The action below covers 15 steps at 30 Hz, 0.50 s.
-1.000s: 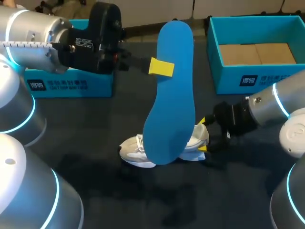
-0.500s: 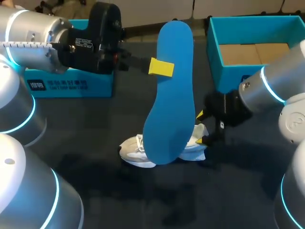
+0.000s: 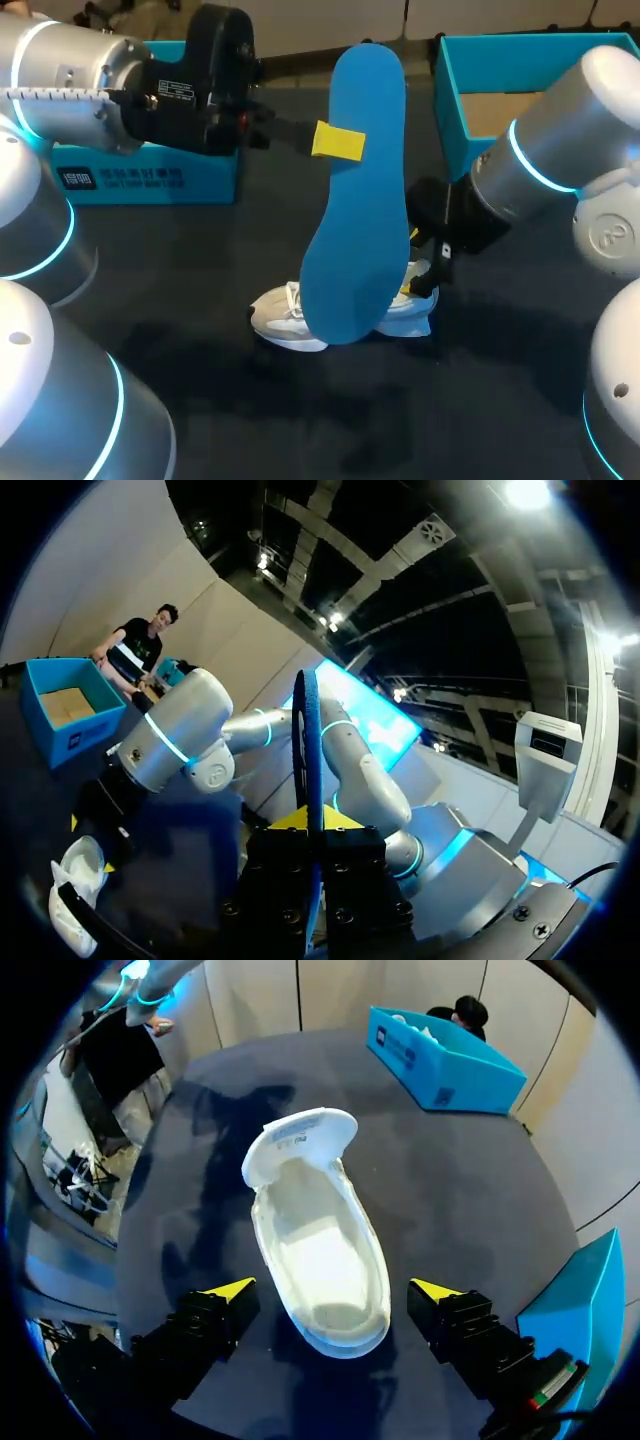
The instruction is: Take the shoe out of the shoebox, open the shoe tongue, remove and reinsert the insole, then place the shoe into the shoebox
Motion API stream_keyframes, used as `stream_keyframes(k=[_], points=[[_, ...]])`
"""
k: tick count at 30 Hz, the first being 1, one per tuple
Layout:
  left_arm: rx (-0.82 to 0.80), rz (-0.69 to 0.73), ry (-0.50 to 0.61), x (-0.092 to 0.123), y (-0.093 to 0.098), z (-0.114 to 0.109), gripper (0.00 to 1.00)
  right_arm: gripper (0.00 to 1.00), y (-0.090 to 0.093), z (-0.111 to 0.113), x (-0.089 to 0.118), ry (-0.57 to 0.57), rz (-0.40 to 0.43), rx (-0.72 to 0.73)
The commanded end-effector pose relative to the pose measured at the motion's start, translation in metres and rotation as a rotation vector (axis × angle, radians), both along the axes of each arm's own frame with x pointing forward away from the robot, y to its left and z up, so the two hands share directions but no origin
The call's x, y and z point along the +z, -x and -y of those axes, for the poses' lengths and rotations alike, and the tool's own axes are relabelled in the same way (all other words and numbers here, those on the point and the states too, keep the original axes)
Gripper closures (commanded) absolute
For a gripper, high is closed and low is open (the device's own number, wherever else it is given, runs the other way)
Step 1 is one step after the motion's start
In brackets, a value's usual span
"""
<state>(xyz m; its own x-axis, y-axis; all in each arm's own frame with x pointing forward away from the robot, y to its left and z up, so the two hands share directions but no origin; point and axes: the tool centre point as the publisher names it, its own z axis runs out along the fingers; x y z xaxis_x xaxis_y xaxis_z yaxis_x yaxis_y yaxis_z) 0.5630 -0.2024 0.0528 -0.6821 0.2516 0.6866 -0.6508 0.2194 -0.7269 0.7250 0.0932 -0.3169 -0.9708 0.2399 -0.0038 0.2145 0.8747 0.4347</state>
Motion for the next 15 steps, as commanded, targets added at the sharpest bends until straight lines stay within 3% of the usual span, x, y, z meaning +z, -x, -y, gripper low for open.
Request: stream_keyframes(k=[1,15], points=[[0.0,0.0,-0.002,-0.001,0.0,0.0,1.0,0.0,0.001,-0.005,0.008,0.175,-0.042,0.0],[0.0,0.0,-0.002,-0.001,0.0,0.0,1.0,0.0,0.005,-0.016,0.02,0.298,-0.067,0.026]])
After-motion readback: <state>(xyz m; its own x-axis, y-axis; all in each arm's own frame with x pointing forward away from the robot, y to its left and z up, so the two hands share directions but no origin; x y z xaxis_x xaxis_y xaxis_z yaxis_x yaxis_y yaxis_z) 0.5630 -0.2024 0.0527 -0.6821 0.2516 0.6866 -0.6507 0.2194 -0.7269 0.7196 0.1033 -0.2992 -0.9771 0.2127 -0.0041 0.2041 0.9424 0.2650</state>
